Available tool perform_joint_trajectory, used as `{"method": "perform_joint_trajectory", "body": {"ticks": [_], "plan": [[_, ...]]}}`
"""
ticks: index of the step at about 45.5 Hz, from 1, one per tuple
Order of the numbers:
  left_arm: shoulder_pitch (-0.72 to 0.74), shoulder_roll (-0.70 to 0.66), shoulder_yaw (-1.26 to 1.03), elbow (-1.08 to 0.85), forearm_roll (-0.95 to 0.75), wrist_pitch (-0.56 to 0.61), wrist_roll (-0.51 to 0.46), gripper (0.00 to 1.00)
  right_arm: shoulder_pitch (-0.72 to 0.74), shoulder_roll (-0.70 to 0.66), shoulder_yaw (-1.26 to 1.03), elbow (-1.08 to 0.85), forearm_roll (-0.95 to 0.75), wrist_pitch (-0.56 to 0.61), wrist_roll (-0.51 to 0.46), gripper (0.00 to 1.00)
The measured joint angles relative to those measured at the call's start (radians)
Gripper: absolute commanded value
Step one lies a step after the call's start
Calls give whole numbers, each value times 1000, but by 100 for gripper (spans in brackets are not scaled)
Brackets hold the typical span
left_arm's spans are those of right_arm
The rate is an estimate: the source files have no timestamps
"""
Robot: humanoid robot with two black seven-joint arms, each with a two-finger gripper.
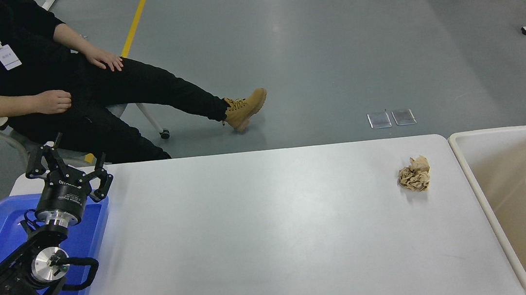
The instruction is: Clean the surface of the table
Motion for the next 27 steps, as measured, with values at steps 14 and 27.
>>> {"method": "perform_joint_trajectory", "body": {"ticks": [14,27], "plan": [[0,0,0,0,0,0,0,100,-4,7,-3,3,2,-43,-1,53],[0,0,0,0,0,0,0,100,-9,7,5,6,2,-71,1,87]]}}
